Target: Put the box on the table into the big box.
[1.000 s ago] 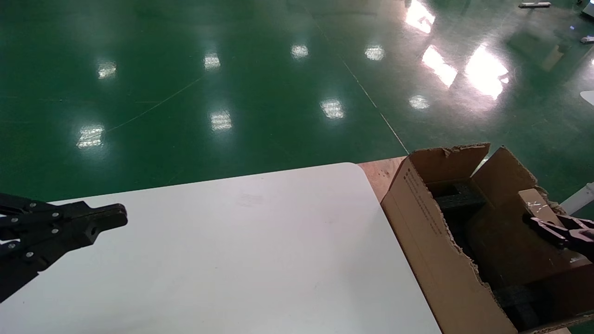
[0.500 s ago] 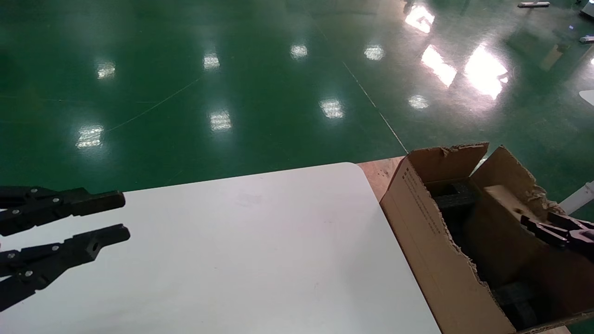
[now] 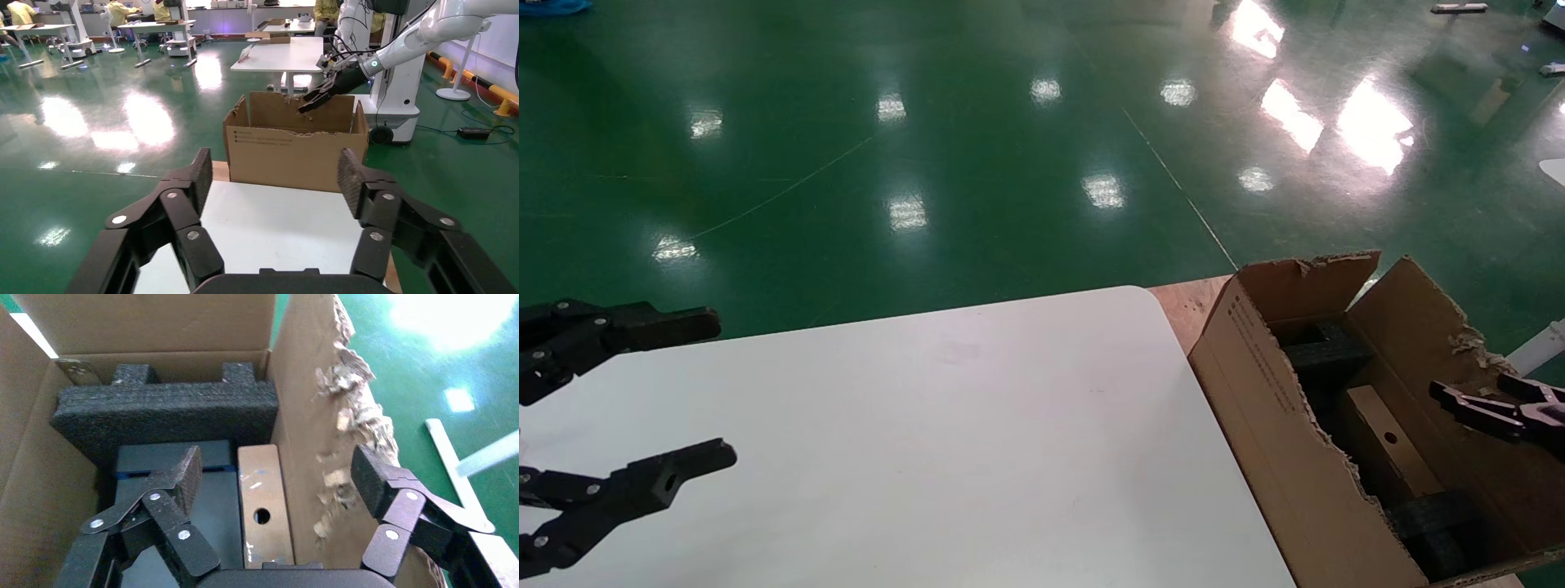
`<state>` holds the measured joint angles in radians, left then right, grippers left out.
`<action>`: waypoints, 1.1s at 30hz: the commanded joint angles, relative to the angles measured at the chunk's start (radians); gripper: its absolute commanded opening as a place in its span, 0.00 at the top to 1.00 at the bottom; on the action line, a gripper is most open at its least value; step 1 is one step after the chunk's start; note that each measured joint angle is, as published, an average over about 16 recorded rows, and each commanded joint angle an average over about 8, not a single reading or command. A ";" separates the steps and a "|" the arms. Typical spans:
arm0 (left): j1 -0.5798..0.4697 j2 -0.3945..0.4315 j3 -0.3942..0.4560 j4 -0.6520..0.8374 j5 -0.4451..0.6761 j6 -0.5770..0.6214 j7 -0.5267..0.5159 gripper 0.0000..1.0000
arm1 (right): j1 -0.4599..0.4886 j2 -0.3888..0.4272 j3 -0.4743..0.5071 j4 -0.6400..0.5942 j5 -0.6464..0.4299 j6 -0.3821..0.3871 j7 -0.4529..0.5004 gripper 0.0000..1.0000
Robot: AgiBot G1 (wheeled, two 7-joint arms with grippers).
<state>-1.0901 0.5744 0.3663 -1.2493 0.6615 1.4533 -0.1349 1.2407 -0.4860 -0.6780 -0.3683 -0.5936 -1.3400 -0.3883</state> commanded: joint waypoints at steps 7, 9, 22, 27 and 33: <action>0.000 0.000 0.000 0.000 0.000 0.000 0.000 0.00 | 0.093 -0.016 -0.021 0.098 -0.007 -0.095 -0.060 0.00; 0.000 0.000 0.000 0.000 0.000 0.000 0.000 0.00 | 0.128 -0.022 -0.031 0.127 -0.013 -0.122 -0.087 0.00; 0.000 0.000 0.000 0.000 0.000 0.000 0.000 0.00 | 0.288 -0.069 -0.073 0.269 -0.046 -0.253 -0.219 0.00; 0.000 0.000 0.000 0.000 0.000 0.000 0.000 0.00 | 0.286 -0.068 -0.073 0.266 -0.048 -0.251 -0.216 0.00; 0.000 0.000 0.000 0.000 0.000 0.000 0.000 0.00 | 0.273 -0.064 -0.069 0.255 -0.046 -0.241 -0.209 0.00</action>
<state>-1.0899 0.5742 0.3663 -1.2490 0.6611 1.4529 -0.1348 1.5119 -0.5508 -0.7439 -0.0982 -0.6411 -1.5816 -0.5916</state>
